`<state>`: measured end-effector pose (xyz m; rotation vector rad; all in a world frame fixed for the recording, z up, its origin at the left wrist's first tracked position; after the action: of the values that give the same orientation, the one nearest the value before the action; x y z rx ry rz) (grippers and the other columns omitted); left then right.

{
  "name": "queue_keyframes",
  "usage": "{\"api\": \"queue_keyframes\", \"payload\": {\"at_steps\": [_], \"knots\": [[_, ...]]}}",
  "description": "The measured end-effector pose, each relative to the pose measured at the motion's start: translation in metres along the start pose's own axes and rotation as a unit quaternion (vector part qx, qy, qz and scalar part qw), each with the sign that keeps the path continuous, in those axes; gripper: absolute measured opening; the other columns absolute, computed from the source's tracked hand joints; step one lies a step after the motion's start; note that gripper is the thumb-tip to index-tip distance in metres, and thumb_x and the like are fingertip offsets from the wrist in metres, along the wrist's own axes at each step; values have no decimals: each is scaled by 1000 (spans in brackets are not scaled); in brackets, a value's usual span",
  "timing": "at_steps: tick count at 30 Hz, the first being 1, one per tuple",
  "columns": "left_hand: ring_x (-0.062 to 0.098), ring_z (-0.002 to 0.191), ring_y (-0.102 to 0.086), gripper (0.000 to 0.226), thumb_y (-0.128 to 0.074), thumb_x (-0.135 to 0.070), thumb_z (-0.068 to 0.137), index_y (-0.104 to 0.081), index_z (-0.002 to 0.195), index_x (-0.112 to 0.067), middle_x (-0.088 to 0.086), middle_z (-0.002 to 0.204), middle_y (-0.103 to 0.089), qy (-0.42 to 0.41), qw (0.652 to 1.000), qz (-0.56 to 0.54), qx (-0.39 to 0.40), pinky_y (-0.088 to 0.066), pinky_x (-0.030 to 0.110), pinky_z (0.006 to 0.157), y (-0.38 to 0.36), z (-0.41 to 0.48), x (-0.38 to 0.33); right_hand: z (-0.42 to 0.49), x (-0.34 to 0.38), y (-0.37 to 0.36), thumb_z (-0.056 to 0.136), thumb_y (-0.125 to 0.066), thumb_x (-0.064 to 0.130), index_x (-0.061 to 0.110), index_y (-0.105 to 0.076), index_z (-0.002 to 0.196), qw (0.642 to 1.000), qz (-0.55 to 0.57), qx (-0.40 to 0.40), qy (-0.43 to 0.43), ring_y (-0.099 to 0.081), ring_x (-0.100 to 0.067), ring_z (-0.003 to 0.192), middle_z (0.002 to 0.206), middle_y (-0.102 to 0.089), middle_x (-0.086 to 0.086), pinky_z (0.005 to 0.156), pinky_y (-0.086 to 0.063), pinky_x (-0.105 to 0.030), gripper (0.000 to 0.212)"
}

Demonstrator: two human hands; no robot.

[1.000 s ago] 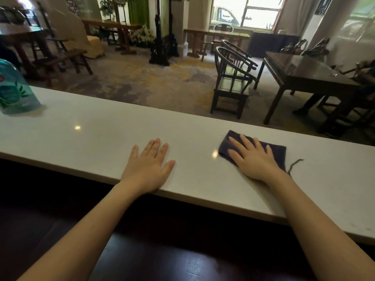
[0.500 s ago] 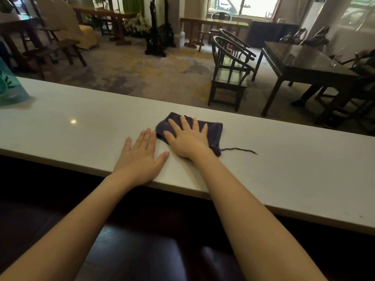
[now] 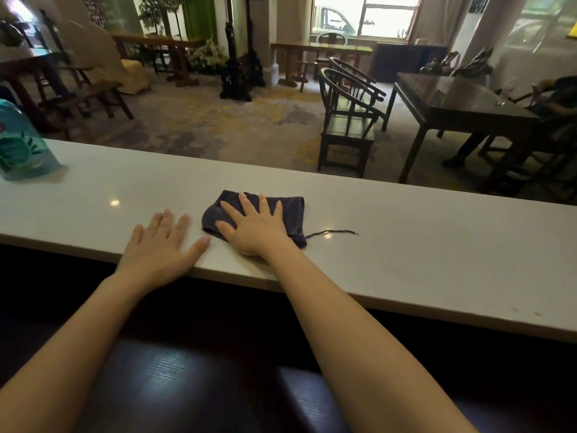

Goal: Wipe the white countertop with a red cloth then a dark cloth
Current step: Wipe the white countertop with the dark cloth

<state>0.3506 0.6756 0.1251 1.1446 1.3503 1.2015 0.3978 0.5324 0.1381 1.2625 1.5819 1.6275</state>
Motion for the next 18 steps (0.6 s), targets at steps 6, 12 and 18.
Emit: {"api": "queue_keyframes", "payload": {"at_steps": [6,12,18], "knots": [[14,144,4,87,-3,-75,76,-1,147,-25,-1,158,5,-13,1000,-6,-7,0,43,116,1,4,27,8,32,-10,91,-15,60,38,-8,146,1000,-8,-18,17,11,-36,143,159,3,0,110,11,-62,59],[19,144,1,89,-7,-79,74,-6,147,-27,7,158,0,25,999,-16,-17,-2,41,115,6,9,60,25,56,-17,91,-13,59,40,-5,145,999,-17,-15,33,11,-35,143,159,5,0,111,10,-61,58],[18,144,0,69,-10,-61,88,-7,147,-25,6,158,-4,13,998,-34,-42,1,41,116,5,9,58,44,75,-22,92,-11,57,43,-4,144,999,-21,-4,47,10,-34,143,159,4,1,110,10,-60,54]]}}
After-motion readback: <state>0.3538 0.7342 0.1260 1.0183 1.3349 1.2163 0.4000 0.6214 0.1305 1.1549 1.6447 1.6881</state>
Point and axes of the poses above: each hand's wrist, its own z-axis towards the middle knuckle, its own y-axis out of the back of the hand, x = y × z, the point moved 9 cm from there along z, towards the middle knuckle
